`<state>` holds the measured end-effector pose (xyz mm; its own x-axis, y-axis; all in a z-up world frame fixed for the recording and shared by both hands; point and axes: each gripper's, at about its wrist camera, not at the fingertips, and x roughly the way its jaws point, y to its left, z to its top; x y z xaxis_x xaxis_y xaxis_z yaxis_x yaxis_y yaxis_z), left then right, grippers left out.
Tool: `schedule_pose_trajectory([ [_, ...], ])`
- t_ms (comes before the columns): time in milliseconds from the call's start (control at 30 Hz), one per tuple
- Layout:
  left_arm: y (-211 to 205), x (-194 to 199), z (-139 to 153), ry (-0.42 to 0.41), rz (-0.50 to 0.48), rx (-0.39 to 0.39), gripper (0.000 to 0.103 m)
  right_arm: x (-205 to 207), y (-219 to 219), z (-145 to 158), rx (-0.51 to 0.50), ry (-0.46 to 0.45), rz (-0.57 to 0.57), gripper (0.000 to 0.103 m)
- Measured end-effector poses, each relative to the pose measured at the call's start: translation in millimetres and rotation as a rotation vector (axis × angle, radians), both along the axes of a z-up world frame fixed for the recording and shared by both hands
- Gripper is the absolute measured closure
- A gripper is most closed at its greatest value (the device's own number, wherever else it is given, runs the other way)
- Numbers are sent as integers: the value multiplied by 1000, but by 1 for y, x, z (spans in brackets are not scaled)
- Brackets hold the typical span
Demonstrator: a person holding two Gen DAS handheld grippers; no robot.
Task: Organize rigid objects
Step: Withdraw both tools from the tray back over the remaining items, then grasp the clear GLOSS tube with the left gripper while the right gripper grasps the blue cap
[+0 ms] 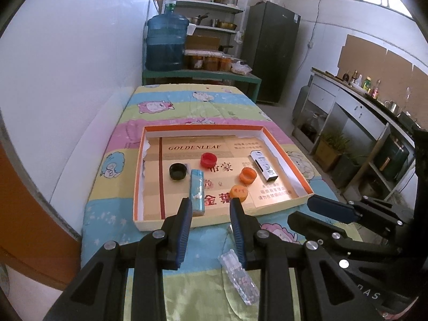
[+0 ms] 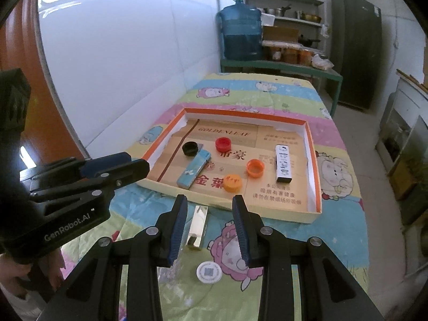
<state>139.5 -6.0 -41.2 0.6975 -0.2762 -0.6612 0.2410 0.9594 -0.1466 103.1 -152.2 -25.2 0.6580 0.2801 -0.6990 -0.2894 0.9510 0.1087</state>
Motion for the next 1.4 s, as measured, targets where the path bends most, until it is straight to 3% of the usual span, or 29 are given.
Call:
schedule_pose_trajectory([
  [367, 10, -24, -3, 9, 9, -12, 74, -27, -2, 3, -6, 1, -21, 67],
  [833, 18, -55, -12, 17, 13, -21, 74, -70, 8, -20, 46, 78, 26, 67],
  [1200, 31, -86, -35, 44, 31, -31, 74, -122, 50, -63, 2, 116, 180, 67],
  [1300, 31, -90, -37, 51, 28, -31, 74, -132, 60, -73, -43, 108, 207, 52],
  [1400, 31, -90, -37, 50, 25, -33, 74, -138, 68, -80, -80, 94, 233, 52],
])
